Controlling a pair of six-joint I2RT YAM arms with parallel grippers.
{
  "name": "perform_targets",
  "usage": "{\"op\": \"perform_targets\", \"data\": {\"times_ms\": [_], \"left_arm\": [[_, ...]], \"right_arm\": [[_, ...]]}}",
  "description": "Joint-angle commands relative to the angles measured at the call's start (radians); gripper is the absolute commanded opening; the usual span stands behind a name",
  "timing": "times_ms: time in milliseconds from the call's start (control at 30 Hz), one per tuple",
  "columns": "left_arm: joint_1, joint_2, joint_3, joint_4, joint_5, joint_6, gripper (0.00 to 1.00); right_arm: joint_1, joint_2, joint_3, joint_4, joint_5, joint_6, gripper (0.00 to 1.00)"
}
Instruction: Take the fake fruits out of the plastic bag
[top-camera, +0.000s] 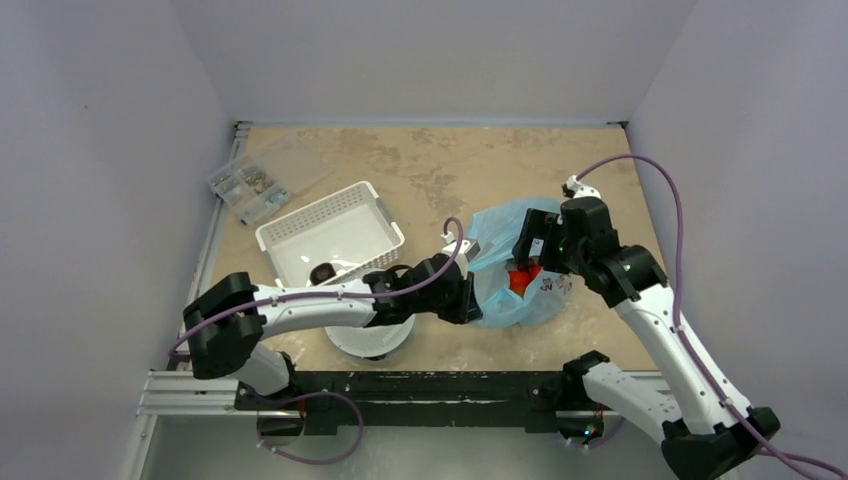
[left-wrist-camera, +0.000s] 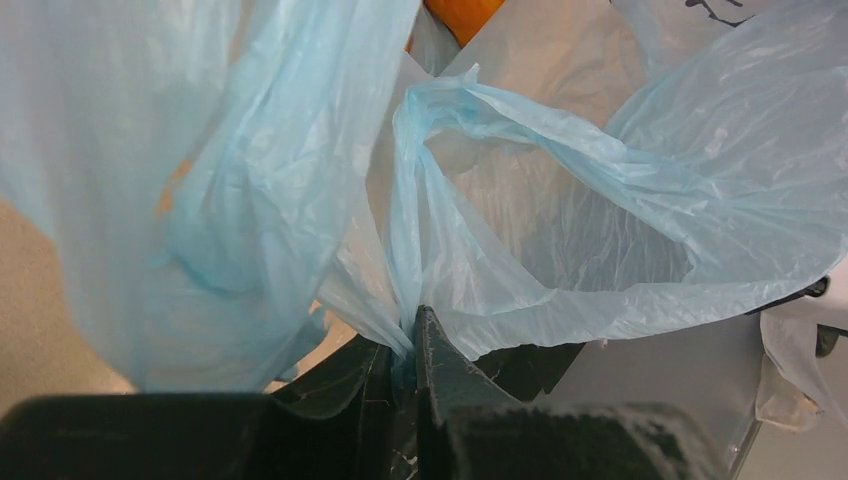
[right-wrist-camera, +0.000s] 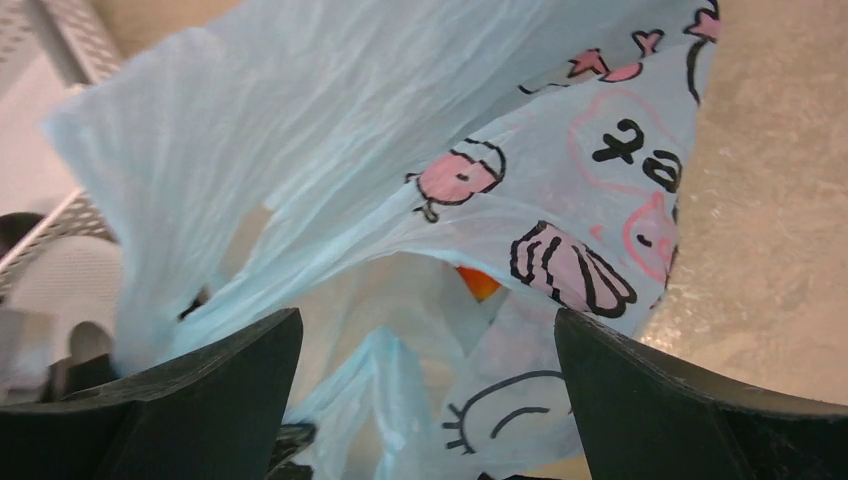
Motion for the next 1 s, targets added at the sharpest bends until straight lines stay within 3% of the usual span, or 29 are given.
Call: {"op": "perform_targets", "data": {"times_ms": [0,133,367,433,533,633,733,833,967], "left_arm": [[-0.004,-0.047,0.012,-0.006,-0.052,-0.003,0.09],[-0.005,-0.061,-0.007,0.005,-0.063,-0.009,0.10],[-0.005,-0.072,0.002,0.001,-0.056,0.001,0.14],[-0.004,-0.075,0.014,-0.020,-0.044,0.011,0.24],[-0.005,-0.142,0.036,-0.089,-0.059,0.058,0.49],[-0.004,-0.235,0.072,-0.172,-0.073,0.121,0.69],[-0.004,-0.291,0.157,-0.297,-0.102,0.173,0.76],[-0.004,-0.307,0.195,-0.296,-0.082,0.205,0.82],[-0.004,-0.207,0.275,-0.309,-0.029,0.227,0.86]], "right_arm": [[0.002,0.022,-0.048,-0.042,0.158,0.013,0.99],[0.003,0.057,-0.081,-0.122,0.241,0.121,0.99],[0.015,0.002,-0.227,-0.195,0.156,0.322,0.99],[0.016,-0.040,-0.292,-0.144,0.125,0.323,0.99],[0.016,-0.046,-0.346,-0.087,0.110,0.326,0.95],[0.016,-0.051,-0.359,-0.032,0.099,0.302,0.80],[0.017,-0.079,-0.361,0.004,0.090,0.279,0.69],[0.017,-0.093,-0.362,0.032,0.078,0.252,0.68],[0.017,-0.108,-0.350,0.057,0.055,0.225,0.69]]}}
